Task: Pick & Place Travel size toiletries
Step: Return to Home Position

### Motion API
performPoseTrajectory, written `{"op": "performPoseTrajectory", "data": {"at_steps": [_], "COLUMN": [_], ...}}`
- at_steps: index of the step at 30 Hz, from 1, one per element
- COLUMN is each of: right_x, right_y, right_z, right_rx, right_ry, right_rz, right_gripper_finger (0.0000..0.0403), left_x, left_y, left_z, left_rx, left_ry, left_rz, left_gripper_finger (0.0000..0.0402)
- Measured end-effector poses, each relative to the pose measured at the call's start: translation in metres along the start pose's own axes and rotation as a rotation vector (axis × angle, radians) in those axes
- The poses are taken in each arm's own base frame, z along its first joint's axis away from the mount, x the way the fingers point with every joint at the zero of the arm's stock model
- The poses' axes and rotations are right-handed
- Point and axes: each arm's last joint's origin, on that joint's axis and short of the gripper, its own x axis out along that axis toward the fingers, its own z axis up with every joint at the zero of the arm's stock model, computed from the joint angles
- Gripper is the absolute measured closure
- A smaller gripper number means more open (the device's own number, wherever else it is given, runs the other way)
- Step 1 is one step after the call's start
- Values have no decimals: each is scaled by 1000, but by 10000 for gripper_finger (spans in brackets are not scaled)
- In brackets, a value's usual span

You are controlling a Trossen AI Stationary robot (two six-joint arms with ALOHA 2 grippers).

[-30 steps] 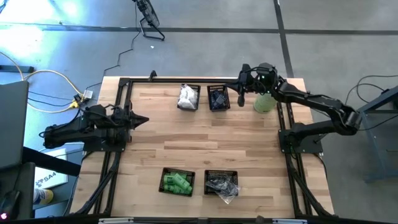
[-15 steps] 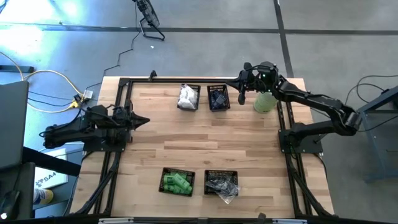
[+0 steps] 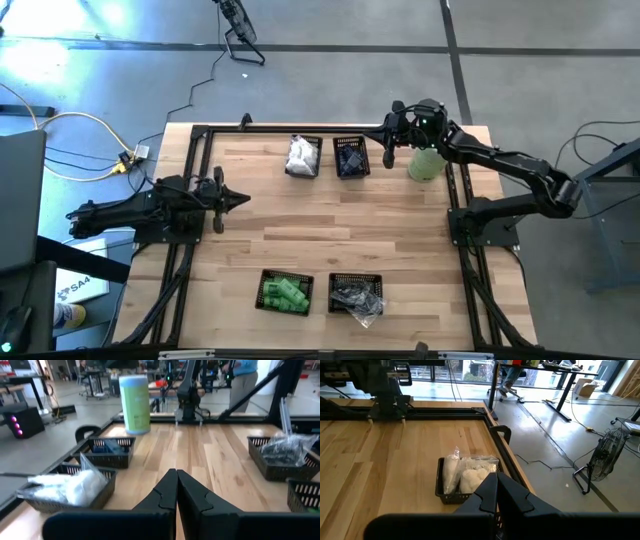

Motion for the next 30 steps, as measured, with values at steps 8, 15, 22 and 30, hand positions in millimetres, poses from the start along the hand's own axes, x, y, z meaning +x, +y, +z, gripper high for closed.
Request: {"op": "performPoseTrajectory", "data": {"at_steps": [8,15,22,30], "right_x": [0,0,0,0], "right_y": [0,0,0,2], "right_z": [0,0,1,4], "right_rx": [-1,-1,7,116], "right_ry": [-2,-4,-8,-53], "right_rz": [0,3,4,96], "right_gripper_finger": [401,401,401,401], "left_x": [5,7,7,8], "left_y": [0,0,0,0], "left_z": [-16,-19,-21,-21], "left_rx": [0,-4,4,3], "left_ry": [33,30,51,40], "left_rz": [8,21,21,22], "left_gripper_finger": [400,400,400,400]}}
